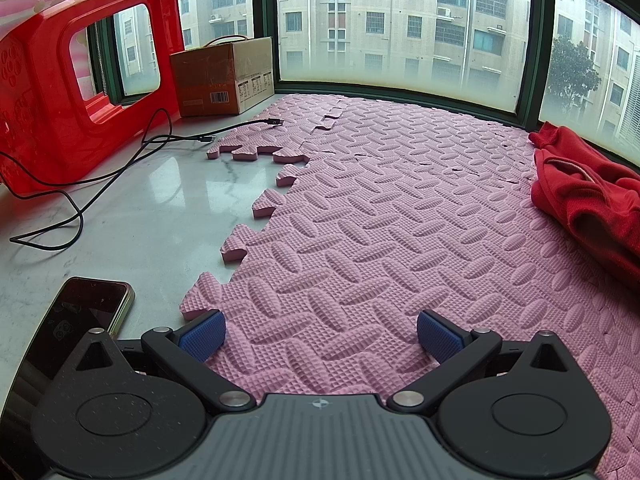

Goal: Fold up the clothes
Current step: 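Move both tools toward the crumpled red garment on the mat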

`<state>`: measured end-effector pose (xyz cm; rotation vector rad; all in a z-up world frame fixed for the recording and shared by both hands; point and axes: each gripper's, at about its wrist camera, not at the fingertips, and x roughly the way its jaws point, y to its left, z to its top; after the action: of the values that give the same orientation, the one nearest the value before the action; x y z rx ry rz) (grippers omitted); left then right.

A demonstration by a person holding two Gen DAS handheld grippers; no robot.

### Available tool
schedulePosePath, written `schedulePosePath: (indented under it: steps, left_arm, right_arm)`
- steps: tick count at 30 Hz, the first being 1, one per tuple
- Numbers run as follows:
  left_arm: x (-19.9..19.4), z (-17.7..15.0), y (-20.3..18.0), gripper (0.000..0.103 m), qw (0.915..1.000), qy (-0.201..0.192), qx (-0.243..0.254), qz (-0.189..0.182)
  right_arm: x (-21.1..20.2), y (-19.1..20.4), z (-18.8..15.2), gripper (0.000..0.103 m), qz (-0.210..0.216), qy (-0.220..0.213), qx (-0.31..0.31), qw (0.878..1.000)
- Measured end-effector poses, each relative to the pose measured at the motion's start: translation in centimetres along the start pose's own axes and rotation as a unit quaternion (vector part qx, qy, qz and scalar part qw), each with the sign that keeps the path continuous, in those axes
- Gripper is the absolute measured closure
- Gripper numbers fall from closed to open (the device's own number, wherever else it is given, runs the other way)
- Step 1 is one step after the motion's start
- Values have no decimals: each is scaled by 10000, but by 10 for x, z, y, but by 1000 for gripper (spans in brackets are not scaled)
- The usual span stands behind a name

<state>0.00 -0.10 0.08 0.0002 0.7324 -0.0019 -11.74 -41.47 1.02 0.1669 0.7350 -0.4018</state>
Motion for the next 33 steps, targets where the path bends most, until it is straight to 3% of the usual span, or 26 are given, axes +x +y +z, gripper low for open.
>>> schedulePosePath:
  steps: [6,8,21,33]
  left_arm:
    - [-8,-2,-3,0,9999,140,-59,-38]
    - [-17,-5,-7,0,9998,180,-55,-85]
    - [-64,-19,-53,0,9979,297,280,-504]
    - [-85,-27,-83,0,9945,392,541,-802]
  right_arm:
    - [-21,38,-9,0,193,-214,-38,9996]
    - [-37,19,-18,0,487,-279,-96,9984]
    - [-65,34,-35,0,919,-523,-64,9944]
    - [-82,43,-41,0,1185,-530,-65,9915]
